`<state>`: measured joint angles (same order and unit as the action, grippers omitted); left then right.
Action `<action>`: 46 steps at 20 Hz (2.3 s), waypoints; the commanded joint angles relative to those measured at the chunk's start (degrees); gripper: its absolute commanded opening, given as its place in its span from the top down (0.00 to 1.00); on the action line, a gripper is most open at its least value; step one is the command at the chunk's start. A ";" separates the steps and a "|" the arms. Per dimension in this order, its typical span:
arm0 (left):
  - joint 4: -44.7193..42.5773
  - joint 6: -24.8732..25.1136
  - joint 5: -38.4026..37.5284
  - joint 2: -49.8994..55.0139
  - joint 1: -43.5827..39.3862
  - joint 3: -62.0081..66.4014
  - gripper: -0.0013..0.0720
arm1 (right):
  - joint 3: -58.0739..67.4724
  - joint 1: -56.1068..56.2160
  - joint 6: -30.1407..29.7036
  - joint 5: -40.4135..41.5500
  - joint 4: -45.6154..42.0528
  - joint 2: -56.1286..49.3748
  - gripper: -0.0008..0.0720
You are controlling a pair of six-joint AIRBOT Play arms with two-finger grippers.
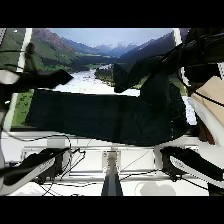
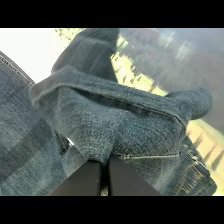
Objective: Fold the clothes and pants, and hang the long-sleeved shirts on hangers.
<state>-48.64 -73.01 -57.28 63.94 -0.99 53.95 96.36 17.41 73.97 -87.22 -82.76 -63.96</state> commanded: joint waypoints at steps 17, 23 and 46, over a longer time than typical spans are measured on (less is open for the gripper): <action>6.73 2.91 7.19 43.67 -26.47 26.56 0.19 | 0.00 0.07 0.35 -0.55 -1.16 -0.48 0.94; 6.69 7.34 7.63 43.65 -28.63 26.56 0.27 | 0.00 0.07 0.35 -0.28 -1.16 -0.48 0.94; -5.95 9.18 14.29 24.52 -13.79 31.21 0.95 | 0.00 -5.86 0.55 10.19 -5.20 -2.80 0.94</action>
<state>-49.54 -64.05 -39.81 95.20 -20.49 84.90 96.36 14.83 74.32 -81.38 -86.72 -65.39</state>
